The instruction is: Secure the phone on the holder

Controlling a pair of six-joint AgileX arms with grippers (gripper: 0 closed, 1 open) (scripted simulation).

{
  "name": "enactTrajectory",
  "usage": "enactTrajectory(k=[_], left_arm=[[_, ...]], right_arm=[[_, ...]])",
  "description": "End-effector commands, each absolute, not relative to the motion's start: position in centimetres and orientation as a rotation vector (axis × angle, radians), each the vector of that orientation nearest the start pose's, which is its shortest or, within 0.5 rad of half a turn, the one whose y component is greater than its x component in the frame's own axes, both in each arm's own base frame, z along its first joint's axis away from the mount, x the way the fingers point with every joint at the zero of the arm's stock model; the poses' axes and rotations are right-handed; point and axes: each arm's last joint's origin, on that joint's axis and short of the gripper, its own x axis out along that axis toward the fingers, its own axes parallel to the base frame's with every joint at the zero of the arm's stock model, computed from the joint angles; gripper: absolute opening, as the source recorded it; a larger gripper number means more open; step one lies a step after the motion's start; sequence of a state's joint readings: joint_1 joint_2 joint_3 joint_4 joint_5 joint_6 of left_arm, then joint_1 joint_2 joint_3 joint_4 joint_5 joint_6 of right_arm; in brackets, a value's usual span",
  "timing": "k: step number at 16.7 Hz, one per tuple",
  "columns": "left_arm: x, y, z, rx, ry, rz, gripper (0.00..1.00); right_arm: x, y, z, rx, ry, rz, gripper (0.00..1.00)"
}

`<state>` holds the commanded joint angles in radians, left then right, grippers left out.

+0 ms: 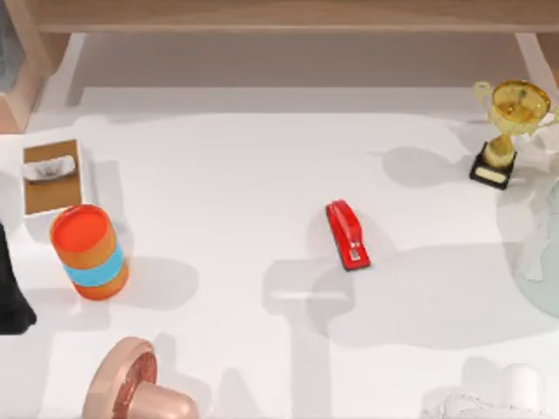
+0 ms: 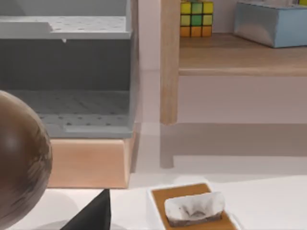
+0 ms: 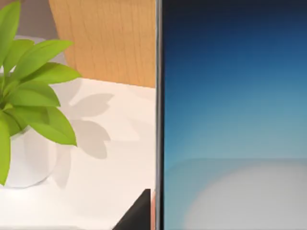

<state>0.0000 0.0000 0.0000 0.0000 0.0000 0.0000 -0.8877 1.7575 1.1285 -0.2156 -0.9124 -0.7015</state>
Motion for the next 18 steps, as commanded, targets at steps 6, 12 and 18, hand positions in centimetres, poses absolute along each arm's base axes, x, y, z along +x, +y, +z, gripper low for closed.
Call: enactTrajectory(k=[6,12,18], left_arm=[[10.57,-0.12,16.0,0.0,0.0,0.0,1.0],[10.57,-0.12,16.0,0.0,0.0,0.0,1.0],[10.57,-0.12,16.0,0.0,0.0,0.0,1.0]], right_arm=[[25.16,-26.65,19.83,-0.029,0.479,0.211,0.38],[25.16,-26.65,19.83,-0.029,0.479,0.211,0.83],[25.16,-26.65,19.83,-0.029,0.479,0.211,1.0]])
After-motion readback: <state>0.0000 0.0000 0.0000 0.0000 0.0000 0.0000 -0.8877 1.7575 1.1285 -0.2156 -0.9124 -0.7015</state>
